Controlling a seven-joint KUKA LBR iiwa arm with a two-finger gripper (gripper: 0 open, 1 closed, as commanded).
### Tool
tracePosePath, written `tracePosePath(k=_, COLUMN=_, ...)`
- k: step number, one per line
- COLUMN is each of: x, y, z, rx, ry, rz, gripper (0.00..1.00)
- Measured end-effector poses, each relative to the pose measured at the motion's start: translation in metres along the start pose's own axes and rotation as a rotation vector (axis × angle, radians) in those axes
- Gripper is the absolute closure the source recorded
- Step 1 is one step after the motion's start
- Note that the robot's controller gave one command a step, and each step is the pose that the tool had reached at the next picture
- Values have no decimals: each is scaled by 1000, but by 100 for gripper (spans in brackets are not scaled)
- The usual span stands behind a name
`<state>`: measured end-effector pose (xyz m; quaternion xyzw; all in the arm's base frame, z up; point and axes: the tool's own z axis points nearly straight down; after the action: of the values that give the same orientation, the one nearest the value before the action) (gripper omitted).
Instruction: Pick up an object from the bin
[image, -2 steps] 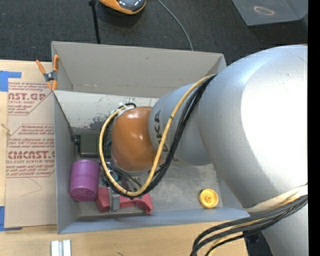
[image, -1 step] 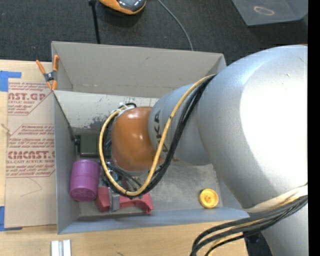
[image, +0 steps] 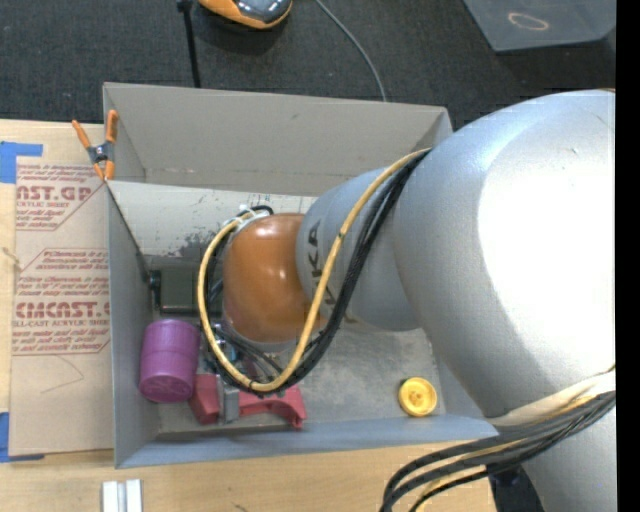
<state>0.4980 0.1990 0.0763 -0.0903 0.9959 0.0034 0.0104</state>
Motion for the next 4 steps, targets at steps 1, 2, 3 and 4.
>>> tracePosePath(k=1, x=0, y=0, z=0, rx=0, ry=0, rz=0, gripper=100)
tracePosePath(k=2, x=0, y=0, z=0, rx=0, ry=0, rz=0, gripper=100)
tracePosePath(k=3, x=0, y=0, z=0, rx=0, ry=0, rz=0, gripper=100)
tracePosePath(k=4, x=0, y=0, z=0, rx=0, ry=0, rz=0, gripper=100)
